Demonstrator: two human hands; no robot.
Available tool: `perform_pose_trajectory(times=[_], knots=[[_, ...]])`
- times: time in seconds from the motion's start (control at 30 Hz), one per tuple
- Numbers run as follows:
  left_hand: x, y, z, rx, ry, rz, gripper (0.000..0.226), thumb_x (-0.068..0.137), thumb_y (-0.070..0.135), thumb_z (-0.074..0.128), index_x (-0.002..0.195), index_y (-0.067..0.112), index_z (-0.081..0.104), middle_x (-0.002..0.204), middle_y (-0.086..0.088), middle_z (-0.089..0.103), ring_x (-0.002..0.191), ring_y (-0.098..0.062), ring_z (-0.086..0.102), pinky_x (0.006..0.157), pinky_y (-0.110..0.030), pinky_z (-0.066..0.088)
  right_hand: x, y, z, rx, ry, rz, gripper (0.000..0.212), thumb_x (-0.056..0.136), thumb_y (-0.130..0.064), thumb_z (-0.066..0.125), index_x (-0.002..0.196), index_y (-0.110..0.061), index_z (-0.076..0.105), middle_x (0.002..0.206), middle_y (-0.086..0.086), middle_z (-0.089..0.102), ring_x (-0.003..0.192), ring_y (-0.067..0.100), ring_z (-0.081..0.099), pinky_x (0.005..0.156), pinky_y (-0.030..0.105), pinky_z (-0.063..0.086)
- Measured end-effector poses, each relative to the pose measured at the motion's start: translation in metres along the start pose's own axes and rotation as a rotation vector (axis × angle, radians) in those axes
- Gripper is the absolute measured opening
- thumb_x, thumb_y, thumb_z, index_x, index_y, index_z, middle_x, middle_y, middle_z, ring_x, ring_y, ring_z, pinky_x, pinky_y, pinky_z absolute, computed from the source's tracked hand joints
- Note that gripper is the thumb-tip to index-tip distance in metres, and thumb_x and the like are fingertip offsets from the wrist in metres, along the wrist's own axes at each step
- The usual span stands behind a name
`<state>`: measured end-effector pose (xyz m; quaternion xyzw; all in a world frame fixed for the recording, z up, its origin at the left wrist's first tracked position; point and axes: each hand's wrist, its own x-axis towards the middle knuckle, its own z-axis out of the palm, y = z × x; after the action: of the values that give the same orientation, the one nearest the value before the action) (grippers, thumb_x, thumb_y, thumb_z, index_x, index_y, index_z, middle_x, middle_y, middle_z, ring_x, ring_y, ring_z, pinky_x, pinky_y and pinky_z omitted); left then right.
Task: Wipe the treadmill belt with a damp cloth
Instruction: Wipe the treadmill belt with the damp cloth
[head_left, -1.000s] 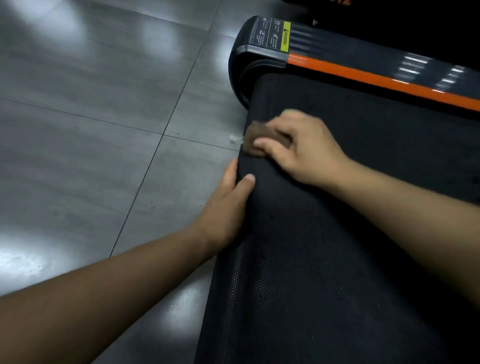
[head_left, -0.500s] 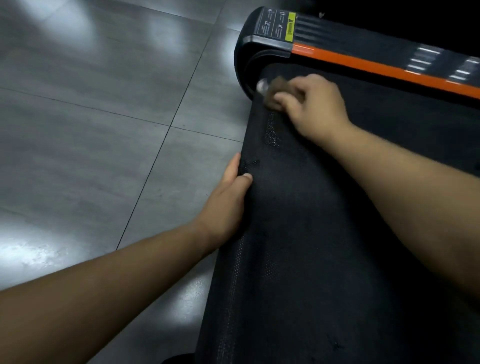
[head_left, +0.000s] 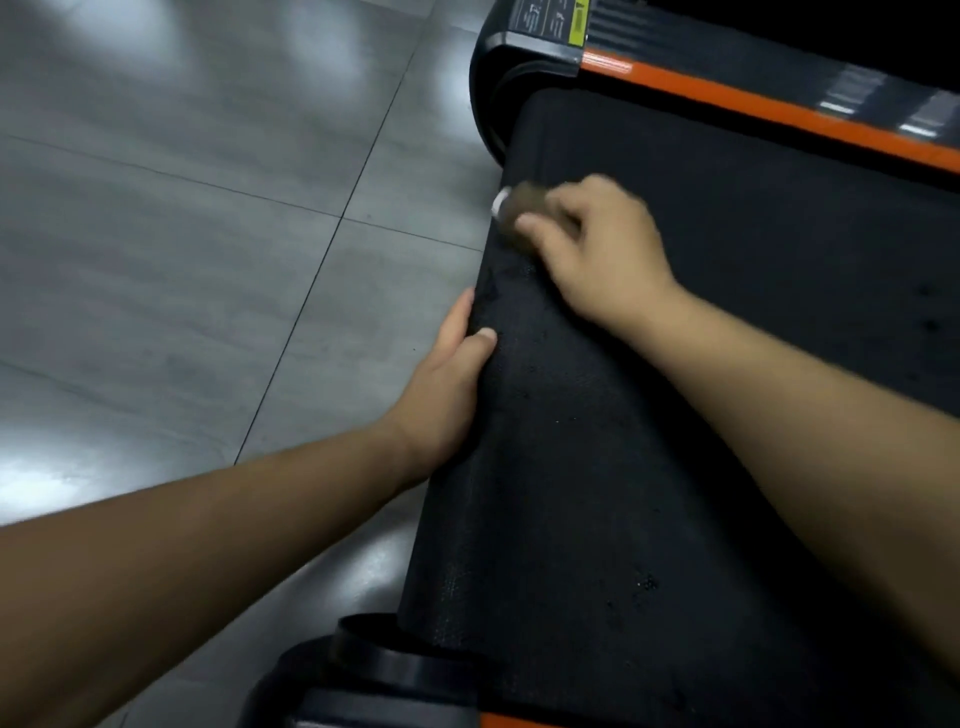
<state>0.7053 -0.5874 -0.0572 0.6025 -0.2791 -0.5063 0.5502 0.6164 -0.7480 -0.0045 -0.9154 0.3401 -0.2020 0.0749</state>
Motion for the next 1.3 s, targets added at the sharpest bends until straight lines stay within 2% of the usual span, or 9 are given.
perform_pose_trajectory(times=[0.1,0.2,0.33,0.57,0.77,0.93,1.13,1.23,1.3], knots=[[0.003,-0.003,0.001,-0.067,0.010,-0.026,0.072,0.082,0.039,0.051,0.152,0.028,0.041,0.143,0.005,0.059,0.132,-0.013,0.055,0.118,-0.042,0.037,-0.044,-0.020,-0.017,0.151,-0.172,-0.157,0.026,0.091,-0.045,0.059,0.094,-0.023,0.071,0.083,-0.003,0.052,0.079,0.017,0.054,0.073,0.033,0.040],[0.011,-0.009,0.002,-0.174,0.006,-0.047,0.058,0.086,0.027,0.056,0.143,0.031,0.045,0.128,0.008,0.068,0.121,-0.015,0.064,0.104,-0.035,0.050,0.014,-0.007,-0.008,-0.034,-0.114,-0.250,0.034,0.089,-0.051,0.056,0.095,-0.021,0.072,0.084,-0.002,0.053,0.084,0.023,0.057,0.074,0.035,0.043],[0.035,-0.007,-0.002,-0.216,-0.010,-0.062,0.034,0.104,0.023,0.054,0.138,0.025,0.048,0.095,0.019,0.076,0.094,-0.004,0.072,0.074,-0.017,0.055,0.121,0.028,0.015,-0.081,-0.095,0.041,0.029,0.090,-0.053,0.058,0.084,-0.025,0.064,0.082,-0.006,0.055,0.094,0.027,0.061,0.073,0.030,0.037],[0.070,0.010,0.001,-0.240,-0.023,-0.082,0.064,0.093,0.043,0.064,0.150,0.024,0.041,0.134,0.002,0.066,0.119,-0.018,0.066,0.106,-0.040,0.051,0.063,0.009,-0.006,0.040,-0.406,-0.223,0.029,0.086,-0.048,0.065,0.090,-0.020,0.072,0.085,0.000,0.058,0.081,0.016,0.056,0.071,0.030,0.041],[0.068,0.004,0.000,-0.279,-0.054,-0.069,0.038,0.105,0.025,0.054,0.142,0.024,0.046,0.125,-0.001,0.072,0.112,-0.018,0.070,0.098,-0.035,0.056,0.163,0.028,0.031,-0.297,-0.146,0.069,0.031,0.087,-0.051,0.065,0.079,-0.021,0.062,0.082,0.001,0.060,0.090,0.029,0.062,0.072,0.032,0.042],[0.064,0.004,-0.001,-0.288,-0.052,-0.071,0.037,0.105,0.025,0.054,0.141,0.024,0.046,0.122,-0.003,0.072,0.108,-0.017,0.071,0.086,-0.026,0.058,0.122,0.010,0.025,-0.268,-0.350,-0.073,0.031,0.083,-0.052,0.068,0.094,-0.023,0.069,0.090,-0.002,0.058,0.094,0.025,0.057,0.081,0.035,0.045],[0.046,-0.001,-0.005,-0.228,-0.068,-0.057,0.048,0.106,0.039,0.051,0.150,0.026,0.040,0.128,0.015,0.066,0.108,0.004,0.067,0.089,-0.014,0.054,0.161,0.016,0.037,-0.317,-0.131,0.219,0.036,0.088,-0.051,0.061,0.101,-0.019,0.070,0.104,0.006,0.069,0.103,0.031,0.063,0.080,0.034,0.046],[0.034,-0.014,-0.006,-0.231,-0.075,-0.071,0.052,0.101,0.046,0.050,0.150,0.030,0.044,0.136,0.013,0.065,0.122,-0.005,0.063,0.108,-0.033,0.048,0.108,0.008,0.018,-0.191,-0.211,0.089,0.036,0.087,-0.052,0.060,0.079,-0.017,0.063,0.077,-0.001,0.059,0.083,0.024,0.059,0.072,0.032,0.043],[0.023,-0.020,-0.008,-0.229,-0.074,-0.060,0.047,0.101,0.047,0.049,0.146,0.034,0.049,0.133,0.013,0.067,0.124,-0.008,0.062,0.110,-0.038,0.044,0.055,-0.003,0.005,-0.093,-0.265,-0.048,0.037,0.087,-0.053,0.058,0.086,-0.017,0.067,0.080,0.000,0.058,0.081,0.022,0.056,0.069,0.033,0.042]])
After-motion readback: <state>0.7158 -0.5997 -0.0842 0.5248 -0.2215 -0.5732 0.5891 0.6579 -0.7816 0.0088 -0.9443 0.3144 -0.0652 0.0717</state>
